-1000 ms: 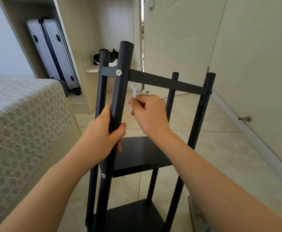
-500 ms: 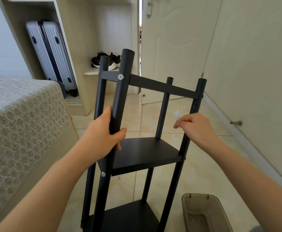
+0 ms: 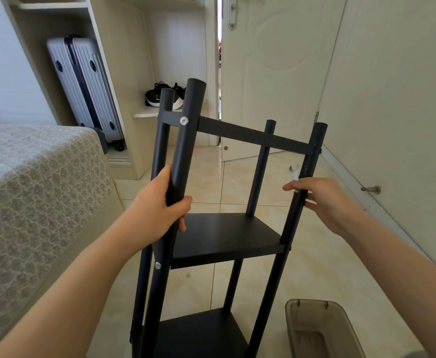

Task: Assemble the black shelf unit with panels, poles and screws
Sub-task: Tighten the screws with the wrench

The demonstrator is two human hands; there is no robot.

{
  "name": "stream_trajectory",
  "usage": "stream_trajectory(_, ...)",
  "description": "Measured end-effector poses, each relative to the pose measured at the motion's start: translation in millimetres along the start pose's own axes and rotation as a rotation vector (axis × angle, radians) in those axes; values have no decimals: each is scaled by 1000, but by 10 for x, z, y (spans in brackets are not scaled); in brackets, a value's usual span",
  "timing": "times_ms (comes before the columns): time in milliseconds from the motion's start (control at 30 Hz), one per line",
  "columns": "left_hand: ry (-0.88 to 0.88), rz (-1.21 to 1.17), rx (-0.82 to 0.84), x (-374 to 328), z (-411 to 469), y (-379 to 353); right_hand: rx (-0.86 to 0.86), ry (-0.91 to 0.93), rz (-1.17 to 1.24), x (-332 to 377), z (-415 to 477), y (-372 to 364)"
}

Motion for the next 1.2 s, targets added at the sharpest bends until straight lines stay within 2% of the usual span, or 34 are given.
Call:
stream_trajectory(100, 13, -3, -26, 40, 11, 54, 40, -33, 143, -56, 31, 30)
stream_trajectory(200, 39, 11, -70, 93, 12, 123, 55, -2, 143, -39, 40, 33)
stream_trajectory(433, 160, 92, -176, 354, 38, 333, -40, 19, 215, -61, 41, 33)
stream_trajectory(567, 164, 140, -284, 448, 68, 392, -27, 62, 184, 7, 4, -22)
stream_trajectory(700, 203, 48, -367, 594, 80, 405, 14, 162, 123, 126, -89, -80)
stream_trajectory(933, 305, -83, -368, 890, 91, 285, 56, 242, 91, 249, -220, -159)
stream_trajectory(1200, 350, 105, -394, 1072, 124, 255, 123, 380, 52, 481, -478, -275)
Point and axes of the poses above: each hand's wrist, its own z-axis towards the middle knuckle, its own y-axis out of the back of the hand, x = y × z, the point moved 10 cm from there along z, towards the middle knuckle, and after that the axes turned 3 degrees about z, right-handed, at the moved point
